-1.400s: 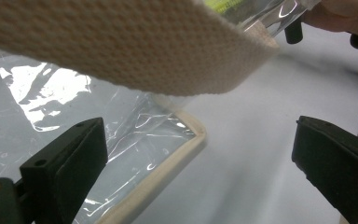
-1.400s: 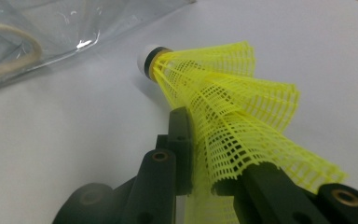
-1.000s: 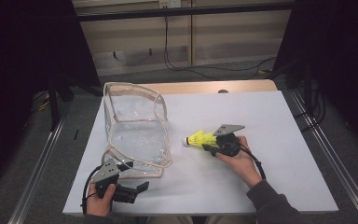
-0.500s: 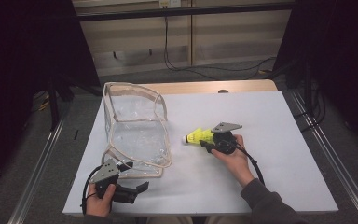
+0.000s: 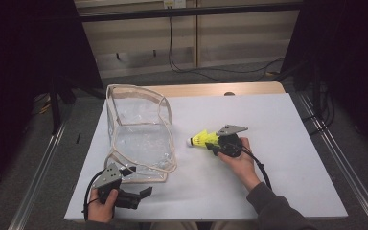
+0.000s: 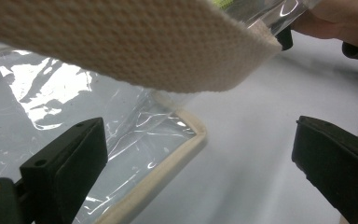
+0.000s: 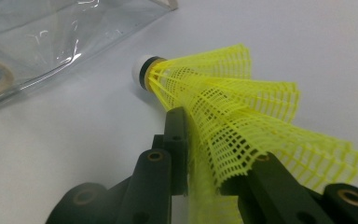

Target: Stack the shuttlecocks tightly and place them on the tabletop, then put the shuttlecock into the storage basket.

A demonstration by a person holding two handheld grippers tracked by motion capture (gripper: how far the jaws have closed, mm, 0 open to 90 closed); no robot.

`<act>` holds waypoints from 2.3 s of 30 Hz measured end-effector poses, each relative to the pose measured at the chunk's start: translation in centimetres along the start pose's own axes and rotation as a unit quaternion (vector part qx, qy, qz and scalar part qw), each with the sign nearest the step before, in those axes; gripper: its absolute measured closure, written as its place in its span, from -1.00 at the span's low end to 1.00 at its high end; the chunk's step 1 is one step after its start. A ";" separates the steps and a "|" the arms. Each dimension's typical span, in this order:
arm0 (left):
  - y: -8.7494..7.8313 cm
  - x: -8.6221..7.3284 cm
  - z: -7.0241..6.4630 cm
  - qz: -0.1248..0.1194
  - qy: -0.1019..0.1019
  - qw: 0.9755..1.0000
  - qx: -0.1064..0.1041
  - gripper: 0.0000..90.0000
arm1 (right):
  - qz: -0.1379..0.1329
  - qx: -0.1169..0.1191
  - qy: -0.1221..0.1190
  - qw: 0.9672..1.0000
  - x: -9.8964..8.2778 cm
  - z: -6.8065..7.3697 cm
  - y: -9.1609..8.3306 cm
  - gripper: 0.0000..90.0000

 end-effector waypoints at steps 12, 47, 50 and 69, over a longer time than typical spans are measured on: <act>-0.2 0.0 0.0 -0.003 -0.001 1.000 0.001 -0.93 | -0.008 0.016 0.001 1.000 0.4 -0.1 -1.1 0.74; -0.1 0.1 -0.1 -0.009 -0.004 1.000 0.001 -0.93 | -0.018 0.046 -0.013 0.999 2.1 -0.4 -4.8 0.74; -0.2 0.0 -0.1 -0.010 -0.005 1.000 0.000 -0.93 | -0.020 0.048 -0.015 0.999 2.4 -0.5 -5.1 0.74; -0.2 0.1 -0.1 -0.013 -0.005 1.000 -0.004 -0.93 | -0.022 0.058 -0.028 0.998 4.3 -0.9 -7.0 0.74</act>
Point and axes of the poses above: each handheld gripper's, and its own axes: y roughly forward along the jaws, x roughly out of its top, z roughly to its left, the point moved 7 cm from there along y, roughly forward along the jaws, and after that the axes turned 13 degrees about -x, right-handed, at the moved point
